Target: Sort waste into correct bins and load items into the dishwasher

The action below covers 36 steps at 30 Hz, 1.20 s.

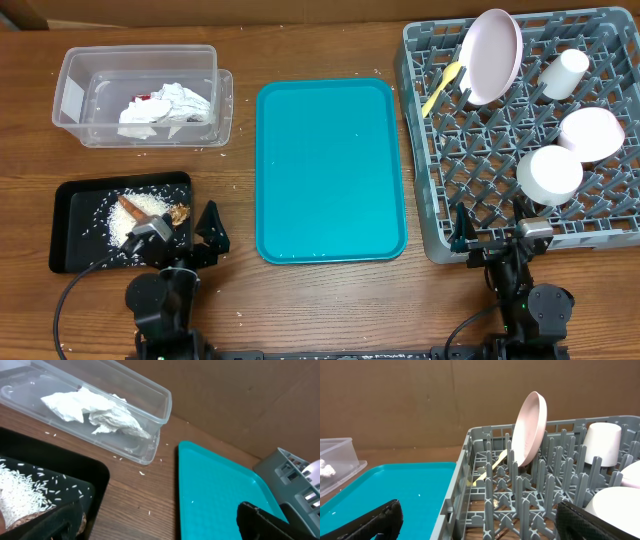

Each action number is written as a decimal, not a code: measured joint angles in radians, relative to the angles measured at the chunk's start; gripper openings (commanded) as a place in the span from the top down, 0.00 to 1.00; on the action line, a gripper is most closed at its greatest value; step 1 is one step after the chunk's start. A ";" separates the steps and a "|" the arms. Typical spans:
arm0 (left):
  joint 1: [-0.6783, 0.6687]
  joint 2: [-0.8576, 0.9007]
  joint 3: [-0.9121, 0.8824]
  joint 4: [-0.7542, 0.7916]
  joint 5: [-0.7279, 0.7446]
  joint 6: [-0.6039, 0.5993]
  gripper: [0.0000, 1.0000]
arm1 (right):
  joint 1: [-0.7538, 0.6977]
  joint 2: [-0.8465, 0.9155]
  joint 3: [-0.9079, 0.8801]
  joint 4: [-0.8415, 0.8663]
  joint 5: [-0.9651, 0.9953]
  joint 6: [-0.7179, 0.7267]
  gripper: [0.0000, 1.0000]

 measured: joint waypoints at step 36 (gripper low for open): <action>-0.171 -0.270 0.000 -0.146 -0.053 0.200 0.00 | 0.000 0.000 0.000 0.000 0.002 0.000 0.00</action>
